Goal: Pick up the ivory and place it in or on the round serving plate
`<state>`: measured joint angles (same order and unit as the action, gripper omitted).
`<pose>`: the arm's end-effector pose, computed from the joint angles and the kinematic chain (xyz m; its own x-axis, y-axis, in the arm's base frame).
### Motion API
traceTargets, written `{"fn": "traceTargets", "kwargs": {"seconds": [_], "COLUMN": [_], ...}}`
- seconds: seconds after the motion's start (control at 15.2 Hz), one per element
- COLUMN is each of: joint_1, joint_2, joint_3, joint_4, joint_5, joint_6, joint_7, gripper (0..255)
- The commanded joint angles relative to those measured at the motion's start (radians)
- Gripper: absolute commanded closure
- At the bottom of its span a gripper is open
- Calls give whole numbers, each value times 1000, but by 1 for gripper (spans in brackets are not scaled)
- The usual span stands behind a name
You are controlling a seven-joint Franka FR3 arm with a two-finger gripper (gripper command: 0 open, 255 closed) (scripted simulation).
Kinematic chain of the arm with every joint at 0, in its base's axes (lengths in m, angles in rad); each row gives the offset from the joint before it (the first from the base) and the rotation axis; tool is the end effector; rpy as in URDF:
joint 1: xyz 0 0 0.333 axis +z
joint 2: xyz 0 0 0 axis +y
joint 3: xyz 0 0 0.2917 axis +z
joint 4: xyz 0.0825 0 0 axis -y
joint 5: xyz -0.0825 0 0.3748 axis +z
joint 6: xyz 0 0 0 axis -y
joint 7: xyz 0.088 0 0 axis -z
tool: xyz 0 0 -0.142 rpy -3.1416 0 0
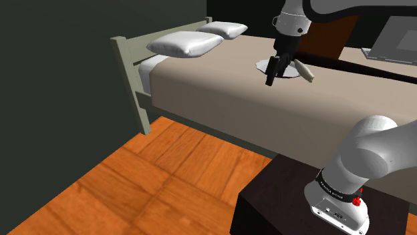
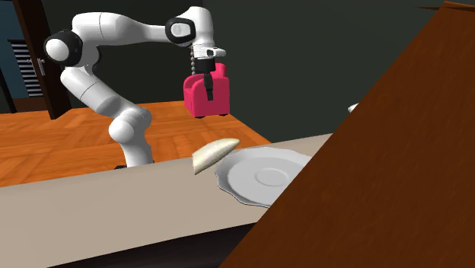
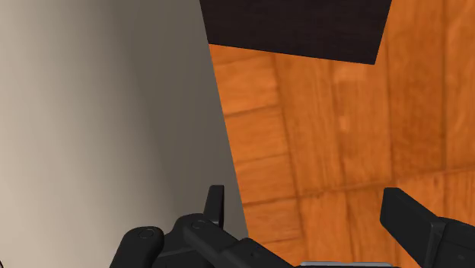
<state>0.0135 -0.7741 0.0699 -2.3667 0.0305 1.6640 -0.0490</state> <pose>0.3282 0.0350 0.5374 0.9912 0.1127 0.0691 0.1115 -0.9935 0.0218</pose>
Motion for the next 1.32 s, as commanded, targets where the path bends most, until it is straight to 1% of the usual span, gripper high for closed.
{"fn": "traceTargets", "kwargs": {"seconds": [0.0,0.33,0.59,0.92,1.25], "joint_1": [0,-37,-66,-92,-100], "joint_2": [0,-25,-18,24,99], "joint_3": [0,-126,-229,-362,-499], "joint_4": [0,-30,-32,-5,53], "joint_5": [0,-61,-106,-150,-171], "joint_6": [0,35,68,114,162], "joint_7": [0,-135,-244,-381,-521], "gripper": [0,0,0,0,0]}}
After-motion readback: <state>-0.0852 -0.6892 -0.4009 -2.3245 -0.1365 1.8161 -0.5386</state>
